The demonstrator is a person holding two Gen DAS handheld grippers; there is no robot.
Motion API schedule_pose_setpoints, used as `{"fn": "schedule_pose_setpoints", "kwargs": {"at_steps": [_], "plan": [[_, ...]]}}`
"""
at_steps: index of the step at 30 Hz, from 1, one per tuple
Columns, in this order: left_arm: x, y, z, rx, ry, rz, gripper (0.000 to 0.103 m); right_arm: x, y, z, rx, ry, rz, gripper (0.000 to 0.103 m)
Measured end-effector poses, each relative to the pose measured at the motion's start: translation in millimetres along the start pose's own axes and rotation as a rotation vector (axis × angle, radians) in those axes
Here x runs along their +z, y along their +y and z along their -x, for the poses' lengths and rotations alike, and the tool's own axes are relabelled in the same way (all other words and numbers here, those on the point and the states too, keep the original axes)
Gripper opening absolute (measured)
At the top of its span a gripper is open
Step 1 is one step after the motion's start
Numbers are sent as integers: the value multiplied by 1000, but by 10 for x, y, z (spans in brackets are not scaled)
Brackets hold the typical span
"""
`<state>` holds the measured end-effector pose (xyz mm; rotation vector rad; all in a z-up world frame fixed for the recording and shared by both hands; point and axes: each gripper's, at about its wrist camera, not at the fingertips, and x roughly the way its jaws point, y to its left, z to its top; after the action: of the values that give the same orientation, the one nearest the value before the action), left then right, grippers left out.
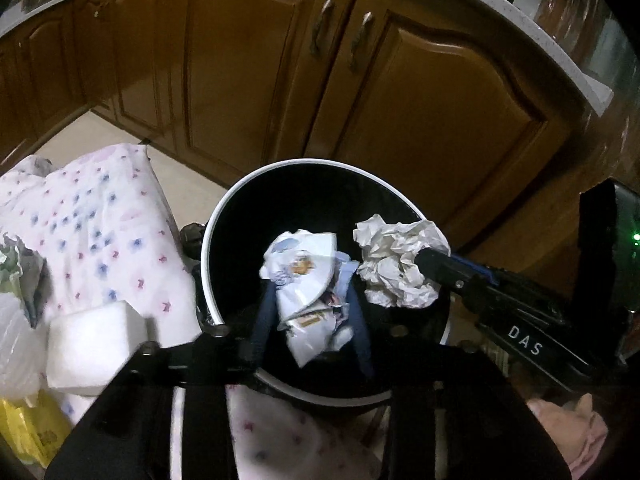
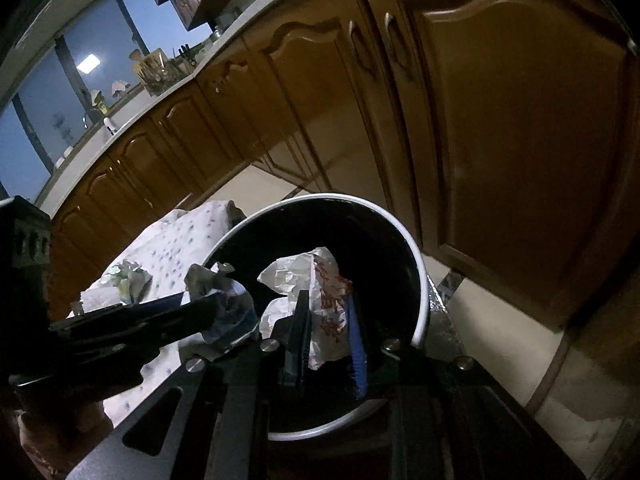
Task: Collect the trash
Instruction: 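Carry both items over the black bin and open both tools to drop them, then grasp the yellow foam net with the left tool while the right tool grasps the white foam net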
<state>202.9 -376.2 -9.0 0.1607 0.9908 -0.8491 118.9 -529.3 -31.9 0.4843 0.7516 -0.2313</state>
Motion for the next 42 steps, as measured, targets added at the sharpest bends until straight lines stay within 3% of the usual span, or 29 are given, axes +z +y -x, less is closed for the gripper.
{"fn": "schedule_pose_setpoints", "kwargs": {"at_steps": [4, 6, 10, 15, 19, 25, 29, 32, 34, 38, 42], "plan": [[22, -17, 52, -25, -17, 9, 55, 37, -12, 35, 18, -14, -14, 35], [17, 2, 111, -31, -40, 6, 66, 46, 5, 91, 13, -34, -12, 48], [-66, 25, 325, -25, -84, -3, 71, 46, 47, 232, 22, -67, -17, 52], [-328, 230, 744, -37, -158, 47, 83, -60, 119, 419, 57, -102, -30, 68], [-580, 388, 1092, 22, -203, 104, 97, -189, 277, 516, 93, -107, -22, 68], [-1058, 610, 1610, 26, -343, 158, 100, -353, 673, 705, 172, -132, 32, 68], [-1413, 797, 1873, 114, -448, 212, 103, -500, 969, 796, 223, -140, 67, 74], [-1539, 957, 1932, 139, -388, 211, 103, -624, 1191, 803, 246, -136, 105, 74], [-1617, 1099, 1948, 204, -338, 214, 103, -692, 1341, 778, 263, -130, 127, 74], [-1820, 1382, 2071, 293, -351, 263, 103, -799, 1627, 634, 284, -98, 172, 74], [-1897, 1606, 2123, 333, -346, 297, 103, -829, 1883, 431, 303, -58, 208, 74]]}}
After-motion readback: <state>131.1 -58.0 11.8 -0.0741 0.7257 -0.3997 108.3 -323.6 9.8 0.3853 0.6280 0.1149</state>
